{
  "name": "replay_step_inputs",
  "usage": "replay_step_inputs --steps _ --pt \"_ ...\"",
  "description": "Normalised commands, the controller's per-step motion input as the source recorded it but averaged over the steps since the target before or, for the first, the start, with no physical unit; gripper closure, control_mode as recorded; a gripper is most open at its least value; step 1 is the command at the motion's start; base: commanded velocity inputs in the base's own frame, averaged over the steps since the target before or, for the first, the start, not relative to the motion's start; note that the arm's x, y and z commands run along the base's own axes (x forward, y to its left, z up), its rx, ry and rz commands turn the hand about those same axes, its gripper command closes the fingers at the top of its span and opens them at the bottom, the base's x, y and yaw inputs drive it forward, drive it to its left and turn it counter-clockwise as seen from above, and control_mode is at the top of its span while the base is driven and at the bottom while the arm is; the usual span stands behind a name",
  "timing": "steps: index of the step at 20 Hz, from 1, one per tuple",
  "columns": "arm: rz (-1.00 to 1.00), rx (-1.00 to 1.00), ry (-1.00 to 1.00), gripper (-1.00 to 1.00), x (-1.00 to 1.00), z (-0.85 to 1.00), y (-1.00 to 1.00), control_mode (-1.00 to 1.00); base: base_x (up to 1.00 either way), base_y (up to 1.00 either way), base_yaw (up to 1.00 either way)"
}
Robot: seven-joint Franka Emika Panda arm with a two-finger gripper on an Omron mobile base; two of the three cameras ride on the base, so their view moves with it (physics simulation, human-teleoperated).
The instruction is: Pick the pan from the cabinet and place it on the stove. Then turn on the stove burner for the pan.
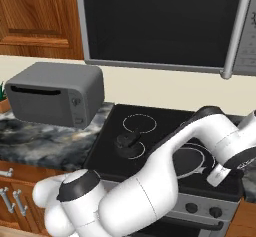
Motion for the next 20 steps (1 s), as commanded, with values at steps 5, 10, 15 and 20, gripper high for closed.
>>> replay_step_inputs --steps 5,10,15,20 --pt "-0.19 0.09 0.18 1.00 0.55 -0.44 -0.23 -1.00 0.00 0.00 0.00" --pt "-0.14 0.10 0.06 1.00 0.53 -0.43 -0.24 -1.00 0.00 0.00 0.00" --pt "-0.10 0.09 0.00 1.00 0.45 -0.42 -0.21 -1.00 0.00 0.00 0.00" --pt "-0.05 0.06 0.00 1.00 0.37 -0.42 -0.25 -1.00 0.00 0.00 0.00"
